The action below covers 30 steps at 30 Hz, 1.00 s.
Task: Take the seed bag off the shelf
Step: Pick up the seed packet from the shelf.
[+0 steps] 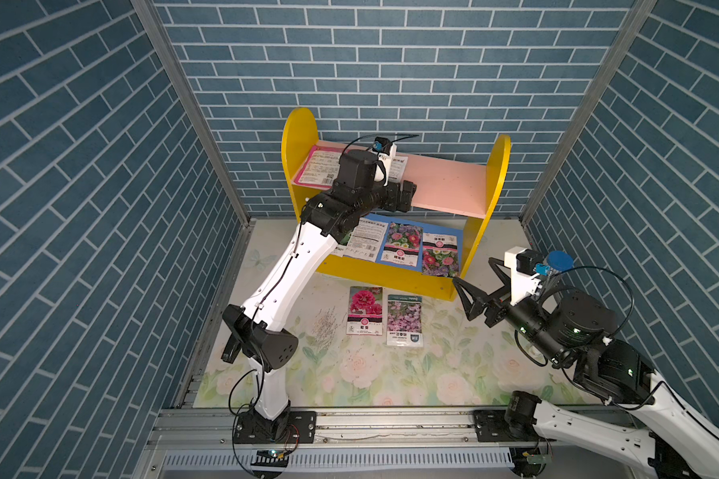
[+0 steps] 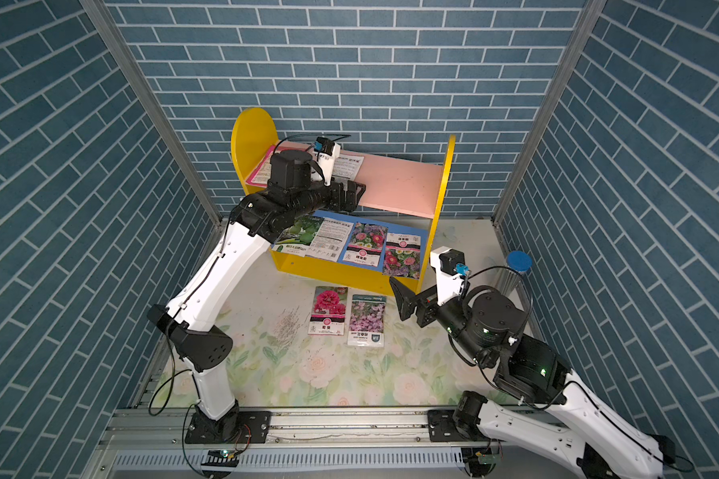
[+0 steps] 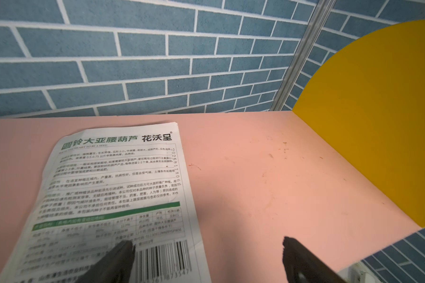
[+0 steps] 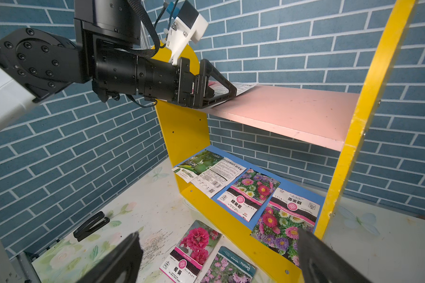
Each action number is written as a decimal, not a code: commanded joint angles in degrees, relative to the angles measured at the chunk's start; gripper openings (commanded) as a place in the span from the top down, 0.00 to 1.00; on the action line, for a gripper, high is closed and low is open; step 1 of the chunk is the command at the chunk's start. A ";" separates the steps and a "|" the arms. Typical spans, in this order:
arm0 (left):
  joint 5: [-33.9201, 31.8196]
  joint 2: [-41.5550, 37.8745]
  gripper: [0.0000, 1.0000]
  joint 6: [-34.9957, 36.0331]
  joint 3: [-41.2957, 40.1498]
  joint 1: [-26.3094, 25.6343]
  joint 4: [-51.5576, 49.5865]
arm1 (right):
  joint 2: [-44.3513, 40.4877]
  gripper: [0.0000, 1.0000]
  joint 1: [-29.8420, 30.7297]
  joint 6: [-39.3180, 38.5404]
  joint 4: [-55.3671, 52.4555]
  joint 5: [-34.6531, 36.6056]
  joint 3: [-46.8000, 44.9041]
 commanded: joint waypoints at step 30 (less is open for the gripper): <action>10.47 -23.42 0.00 -23.39 -18.02 9.80 1.55 | -2.41 0.00 0.02 0.26 1.01 0.14 -0.92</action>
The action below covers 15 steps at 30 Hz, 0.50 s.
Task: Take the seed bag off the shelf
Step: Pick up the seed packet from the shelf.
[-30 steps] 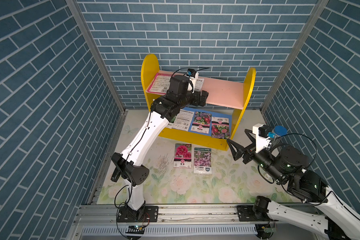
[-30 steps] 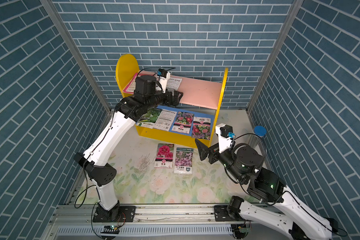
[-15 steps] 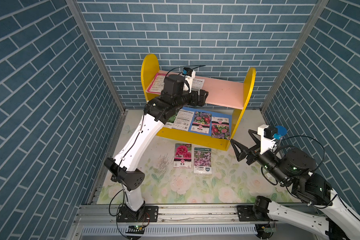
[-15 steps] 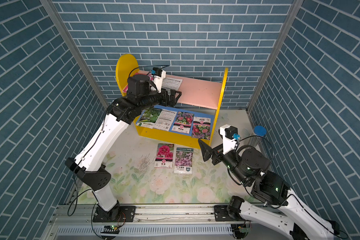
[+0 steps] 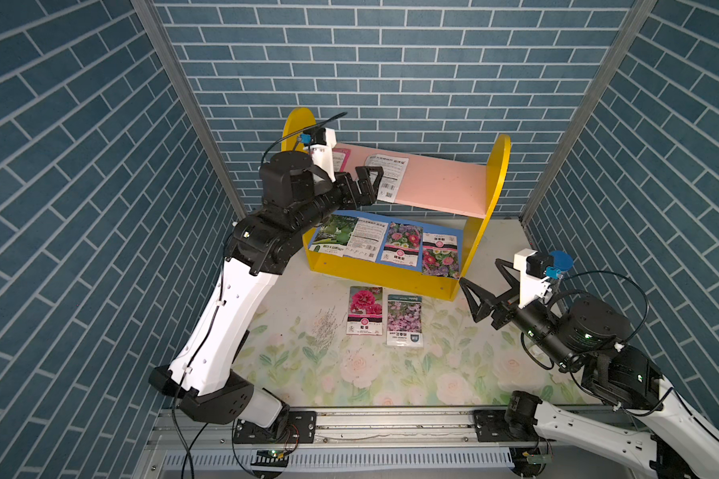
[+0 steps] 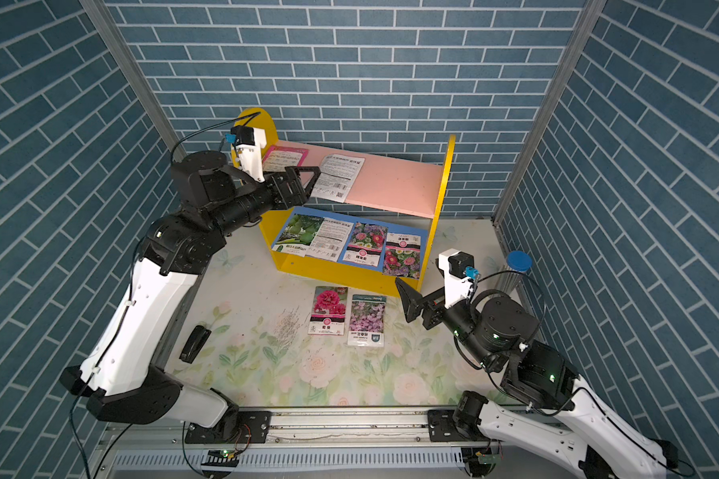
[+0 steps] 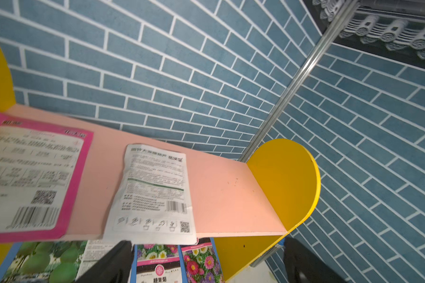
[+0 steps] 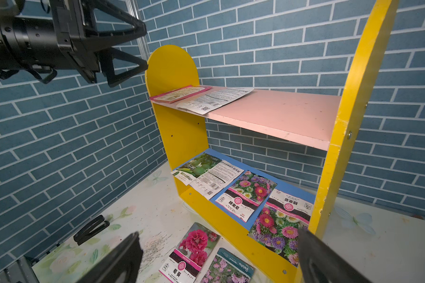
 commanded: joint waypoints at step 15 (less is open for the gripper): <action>15.32 2.06 0.00 -9.28 -9.57 8.67 2.45 | -0.58 0.00 0.06 0.33 1.98 -0.32 -1.53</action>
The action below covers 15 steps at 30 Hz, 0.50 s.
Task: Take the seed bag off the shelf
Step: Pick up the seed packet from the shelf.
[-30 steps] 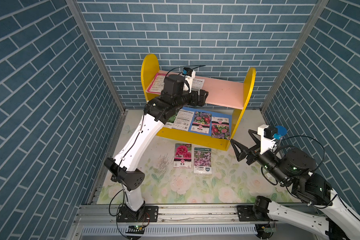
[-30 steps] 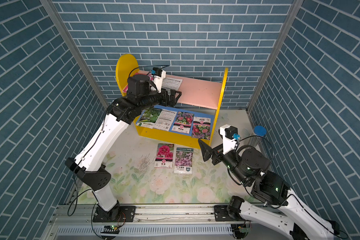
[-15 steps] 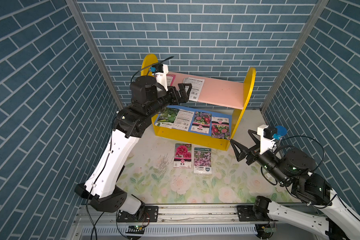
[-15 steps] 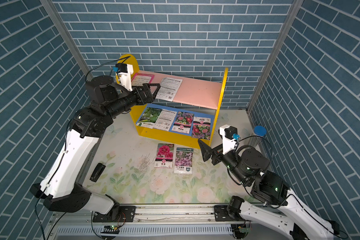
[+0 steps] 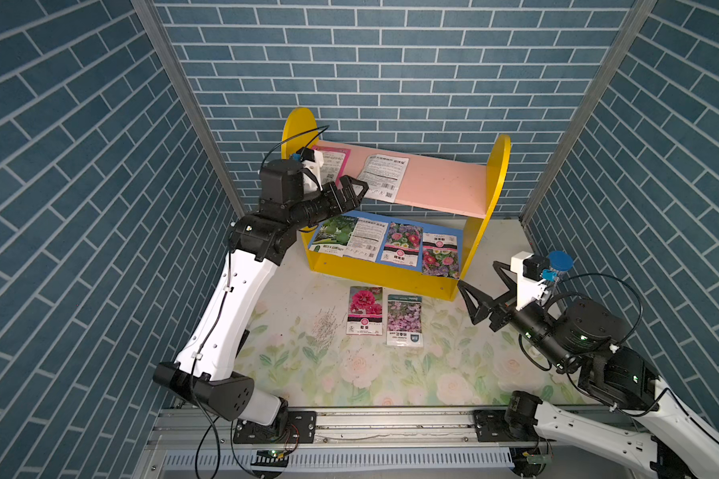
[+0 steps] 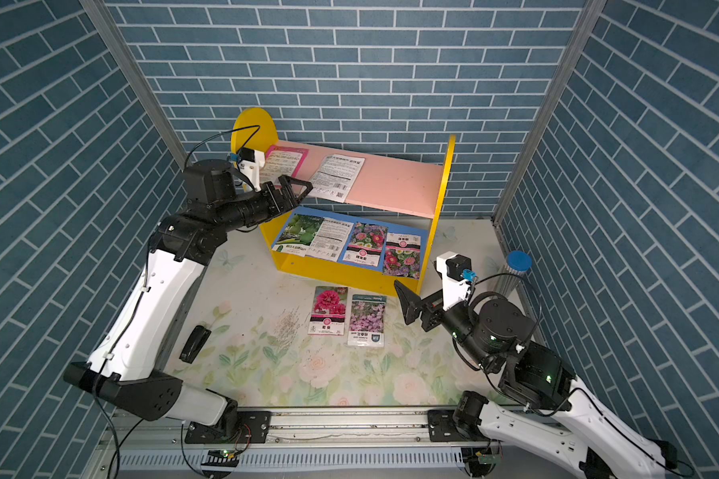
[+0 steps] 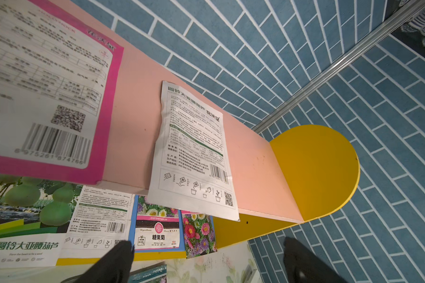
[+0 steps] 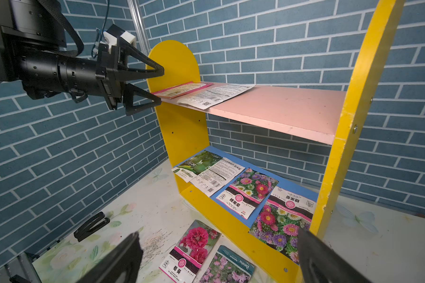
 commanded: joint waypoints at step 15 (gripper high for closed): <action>6.31 4.40 0.16 -2.25 -1.45 2.69 6.48 | 3.07 0.00 0.07 -0.22 0.22 0.67 2.76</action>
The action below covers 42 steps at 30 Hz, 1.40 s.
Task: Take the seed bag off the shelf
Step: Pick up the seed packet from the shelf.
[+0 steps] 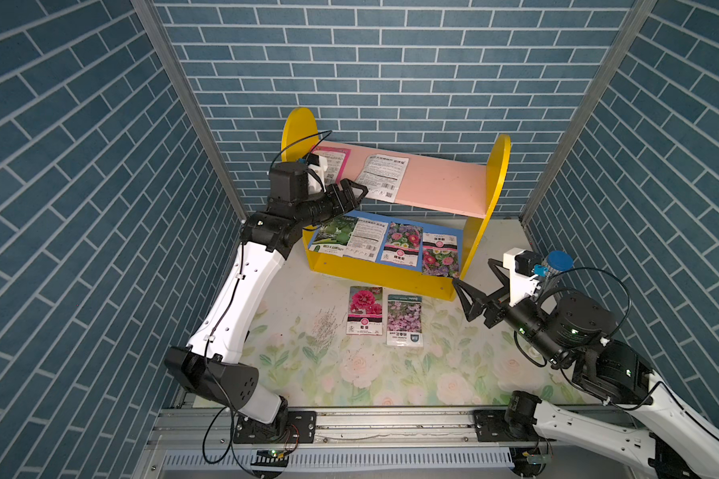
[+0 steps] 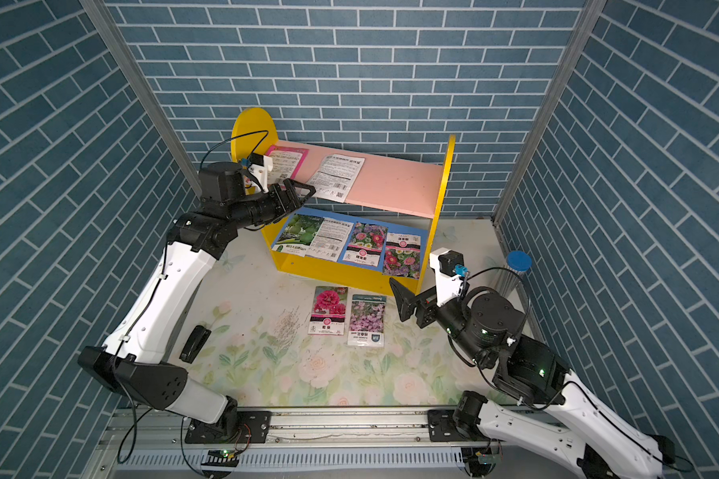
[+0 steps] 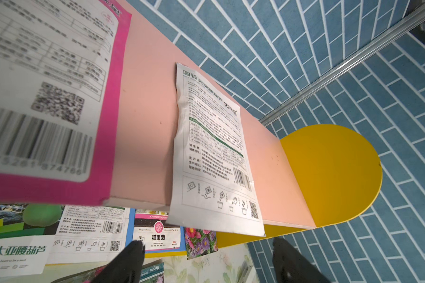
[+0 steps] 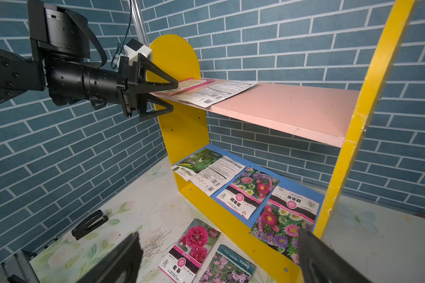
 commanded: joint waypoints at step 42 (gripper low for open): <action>5.65 2.40 1.00 -0.94 3.89 0.97 4.03 | -1.21 0.00 0.12 1.16 1.91 0.46 -1.19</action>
